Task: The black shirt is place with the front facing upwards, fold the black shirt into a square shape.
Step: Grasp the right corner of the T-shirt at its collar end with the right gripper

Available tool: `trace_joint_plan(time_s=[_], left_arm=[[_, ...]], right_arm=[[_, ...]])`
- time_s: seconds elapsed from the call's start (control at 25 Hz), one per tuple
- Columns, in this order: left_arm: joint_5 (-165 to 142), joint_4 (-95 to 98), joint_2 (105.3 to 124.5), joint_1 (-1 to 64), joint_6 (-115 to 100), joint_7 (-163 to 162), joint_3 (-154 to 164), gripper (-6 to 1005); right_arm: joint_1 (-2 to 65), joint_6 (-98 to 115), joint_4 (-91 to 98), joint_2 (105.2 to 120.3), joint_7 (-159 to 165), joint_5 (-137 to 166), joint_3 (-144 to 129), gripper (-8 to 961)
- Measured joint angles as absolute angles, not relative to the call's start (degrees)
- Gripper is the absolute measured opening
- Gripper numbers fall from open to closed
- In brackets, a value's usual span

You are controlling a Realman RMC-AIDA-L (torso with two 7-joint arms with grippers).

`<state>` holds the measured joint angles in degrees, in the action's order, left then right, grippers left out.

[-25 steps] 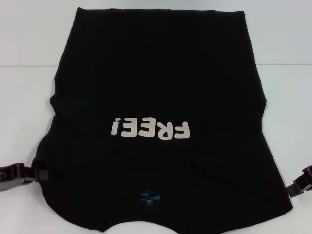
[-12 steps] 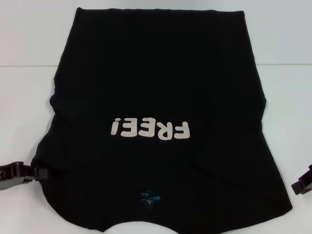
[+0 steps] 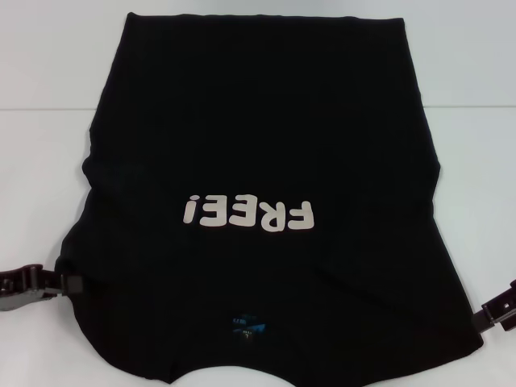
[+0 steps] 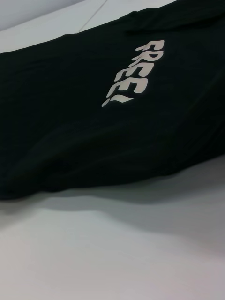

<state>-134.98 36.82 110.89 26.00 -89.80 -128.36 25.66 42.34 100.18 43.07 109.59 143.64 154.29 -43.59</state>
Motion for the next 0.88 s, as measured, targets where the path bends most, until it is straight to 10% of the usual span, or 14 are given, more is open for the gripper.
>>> trace_joint_plan(time_s=[0.88], left_arm=[[-134.64, 36.73, 111.09, 25.63, -89.56, -128.32, 25.66, 13]], right_arm=[[42.68, 96.53, 42.36, 112.66, 142.39, 158.72, -43.88, 641]])
